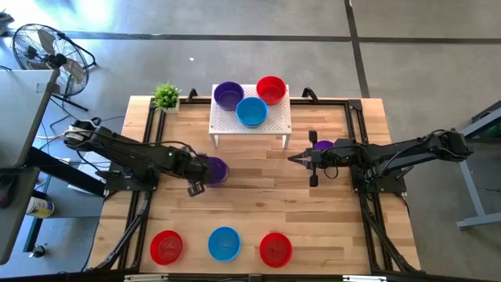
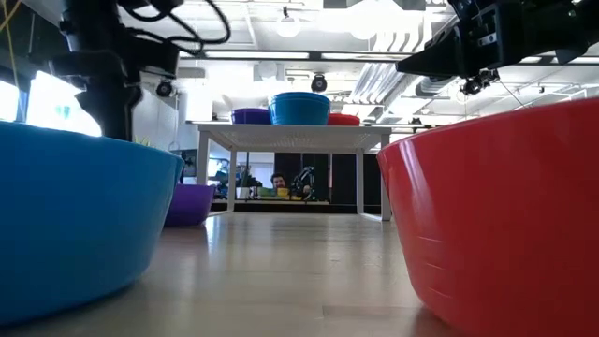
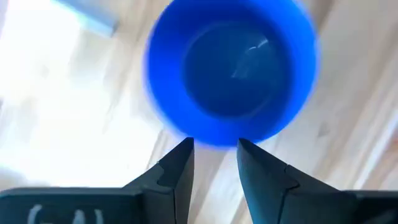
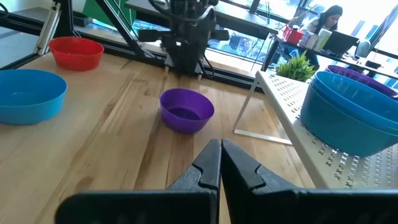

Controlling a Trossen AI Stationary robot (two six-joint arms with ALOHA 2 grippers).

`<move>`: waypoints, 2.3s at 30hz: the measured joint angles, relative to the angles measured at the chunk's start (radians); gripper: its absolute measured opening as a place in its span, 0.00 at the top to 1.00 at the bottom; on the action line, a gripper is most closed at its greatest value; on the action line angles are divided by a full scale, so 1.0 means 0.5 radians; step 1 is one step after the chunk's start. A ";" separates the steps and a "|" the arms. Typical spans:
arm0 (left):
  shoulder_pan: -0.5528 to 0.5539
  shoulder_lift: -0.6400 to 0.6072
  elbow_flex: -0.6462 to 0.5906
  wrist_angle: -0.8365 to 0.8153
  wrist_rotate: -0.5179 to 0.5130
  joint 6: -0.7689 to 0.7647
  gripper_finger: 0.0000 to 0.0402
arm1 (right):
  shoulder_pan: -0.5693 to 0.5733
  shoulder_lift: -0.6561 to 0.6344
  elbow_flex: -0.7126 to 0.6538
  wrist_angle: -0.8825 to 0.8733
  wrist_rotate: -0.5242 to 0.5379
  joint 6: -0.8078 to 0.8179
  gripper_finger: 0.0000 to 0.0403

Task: Pick & Place Mini bowls
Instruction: Stack the purple bowl on the purple bowl on the shelf

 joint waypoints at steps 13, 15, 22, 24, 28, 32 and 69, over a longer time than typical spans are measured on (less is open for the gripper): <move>0.506 -0.317 -0.496 0.618 0.471 0.070 0.71 | 0.000 0.000 0.000 0.002 0.000 0.001 1.00; 0.555 -0.317 -0.497 0.686 0.518 0.101 0.71 | 0.000 0.000 0.000 0.002 0.000 0.001 1.00; 0.679 -0.315 -0.473 0.629 0.449 0.056 0.71 | 0.000 0.000 0.000 0.002 0.000 0.001 1.00; 0.686 -0.303 -0.474 0.632 0.451 0.035 0.71 | 0.000 0.000 0.000 0.002 0.000 0.001 1.00; 0.685 -0.227 -0.501 0.692 0.550 0.082 0.71 | 0.000 0.000 0.000 0.002 0.000 0.001 1.00; 0.685 -0.106 -0.505 0.746 0.545 0.175 0.71 | 0.000 0.000 0.000 0.002 0.000 0.001 1.00; 0.685 -0.048 -0.376 0.771 0.619 0.270 0.59 | 0.000 0.000 0.000 0.002 0.000 -0.004 1.00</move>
